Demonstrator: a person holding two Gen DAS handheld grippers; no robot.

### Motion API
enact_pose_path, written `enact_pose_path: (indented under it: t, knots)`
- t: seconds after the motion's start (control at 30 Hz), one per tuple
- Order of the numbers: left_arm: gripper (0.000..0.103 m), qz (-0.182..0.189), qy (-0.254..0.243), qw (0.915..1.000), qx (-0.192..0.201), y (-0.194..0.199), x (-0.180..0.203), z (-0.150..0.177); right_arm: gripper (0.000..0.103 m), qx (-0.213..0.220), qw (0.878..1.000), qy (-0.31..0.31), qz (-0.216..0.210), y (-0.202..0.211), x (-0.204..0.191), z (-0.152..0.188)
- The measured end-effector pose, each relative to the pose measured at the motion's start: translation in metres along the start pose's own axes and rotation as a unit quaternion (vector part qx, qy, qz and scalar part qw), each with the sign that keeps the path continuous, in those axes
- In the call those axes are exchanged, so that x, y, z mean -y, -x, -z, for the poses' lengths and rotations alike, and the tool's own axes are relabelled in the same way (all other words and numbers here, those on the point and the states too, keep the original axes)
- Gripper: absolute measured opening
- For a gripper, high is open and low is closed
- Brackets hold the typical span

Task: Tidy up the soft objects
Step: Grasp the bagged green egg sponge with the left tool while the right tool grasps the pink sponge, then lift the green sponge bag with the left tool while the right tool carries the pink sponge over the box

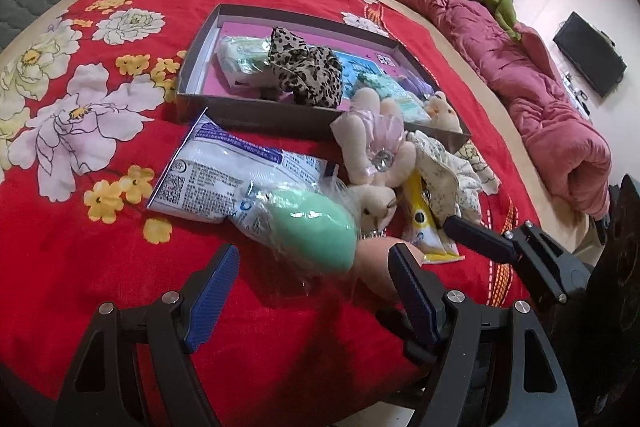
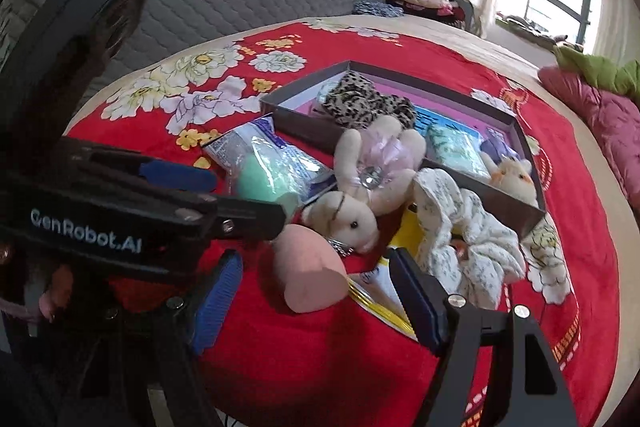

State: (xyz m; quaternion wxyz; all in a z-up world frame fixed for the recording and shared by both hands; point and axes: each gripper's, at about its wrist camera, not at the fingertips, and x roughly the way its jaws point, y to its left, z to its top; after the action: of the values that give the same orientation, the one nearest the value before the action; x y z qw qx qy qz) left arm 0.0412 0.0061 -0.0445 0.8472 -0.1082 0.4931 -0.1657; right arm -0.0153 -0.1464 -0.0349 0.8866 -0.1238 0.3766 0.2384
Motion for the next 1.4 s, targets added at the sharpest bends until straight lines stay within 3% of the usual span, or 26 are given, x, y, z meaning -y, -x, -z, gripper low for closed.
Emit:
enact_pose_path:
  t: [0.17,0.33,0.57,1.03,1.17,1.4]
  knots:
    - [0.078,0.004,0.002,1.0000,-0.003,-0.005,-0.001,-0.003,0.075,0.005,0.999,0.040,0.007,-0.006,-0.009,-0.002]
    - [0.078,0.015,-0.003,0.9998,-0.013,-0.010,0.002,-0.003,0.057,0.003,0.998,0.056,0.013,-0.015,-0.012,-0.003]
    - [0.076,0.023,0.002,0.9996,-0.015,-0.014,0.001,-0.006,0.040,-0.003,0.998,0.056,0.007,-0.020,-0.011,0.000]
    - [0.057,0.022,0.020,0.9994,-0.014,-0.020,-0.007,-0.010,0.039,-0.018,0.999,0.032,-0.009,-0.023,-0.004,0.002]
    - [0.046,0.021,0.011,0.9997,-0.008,-0.018,-0.005,-0.011,0.038,-0.015,0.999,0.034,-0.006,-0.021,-0.005,0.002]
    - [0.043,0.010,-0.023,0.9996,0.012,-0.009,0.002,-0.011,0.037,-0.011,1.000,0.025,-0.010,-0.014,-0.002,0.001]
